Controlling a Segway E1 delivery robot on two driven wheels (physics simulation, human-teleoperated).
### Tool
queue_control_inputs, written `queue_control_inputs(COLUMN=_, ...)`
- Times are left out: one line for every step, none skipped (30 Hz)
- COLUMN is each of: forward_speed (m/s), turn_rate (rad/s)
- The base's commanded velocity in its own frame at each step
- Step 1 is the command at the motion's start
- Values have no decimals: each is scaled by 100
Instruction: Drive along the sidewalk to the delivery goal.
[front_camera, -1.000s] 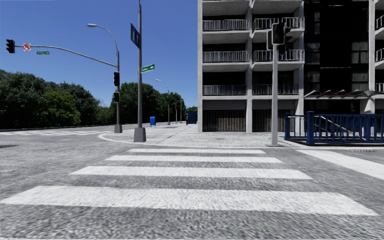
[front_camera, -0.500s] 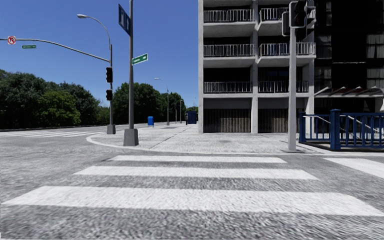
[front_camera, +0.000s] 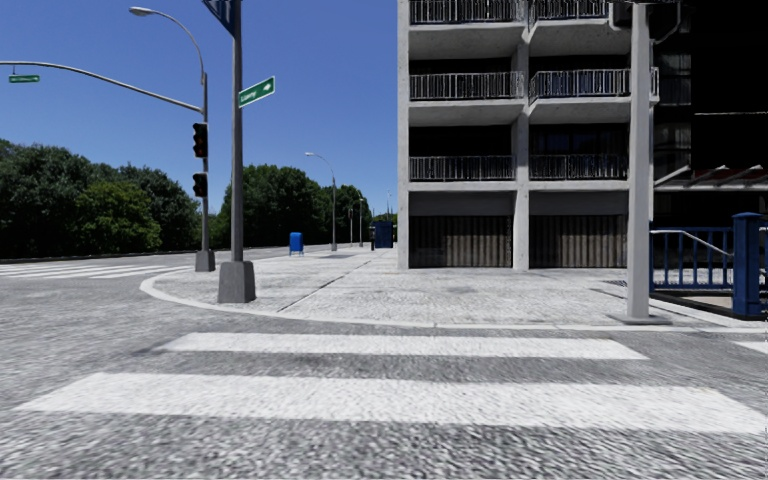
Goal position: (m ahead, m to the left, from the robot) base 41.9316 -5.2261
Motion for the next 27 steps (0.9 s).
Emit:
queue_control_inputs(forward_speed=200, turn_rate=0)
queue_control_inputs(forward_speed=200, turn_rate=0)
queue_control_inputs(forward_speed=200, turn_rate=0)
queue_control_inputs(forward_speed=200, turn_rate=0)
queue_control_inputs(forward_speed=200, turn_rate=0)
queue_control_inputs(forward_speed=200, turn_rate=0)
queue_control_inputs(forward_speed=200, turn_rate=0)
queue_control_inputs(forward_speed=200, turn_rate=0)
queue_control_inputs(forward_speed=200, turn_rate=0)
queue_control_inputs(forward_speed=200, turn_rate=0)
queue_control_inputs(forward_speed=200, turn_rate=0)
queue_control_inputs(forward_speed=200, turn_rate=0)
queue_control_inputs(forward_speed=200, turn_rate=0)
queue_control_inputs(forward_speed=200, turn_rate=0)
queue_control_inputs(forward_speed=200, turn_rate=0)
queue_control_inputs(forward_speed=200, turn_rate=0)
queue_control_inputs(forward_speed=200, turn_rate=0)
queue_control_inputs(forward_speed=200, turn_rate=0)
queue_control_inputs(forward_speed=200, turn_rate=0)
queue_control_inputs(forward_speed=200, turn_rate=0)
queue_control_inputs(forward_speed=200, turn_rate=0)
queue_control_inputs(forward_speed=200, turn_rate=0)
queue_control_inputs(forward_speed=200, turn_rate=0)
queue_control_inputs(forward_speed=200, turn_rate=0)
queue_control_inputs(forward_speed=200, turn_rate=0)
queue_control_inputs(forward_speed=200, turn_rate=0)
queue_control_inputs(forward_speed=200, turn_rate=0)
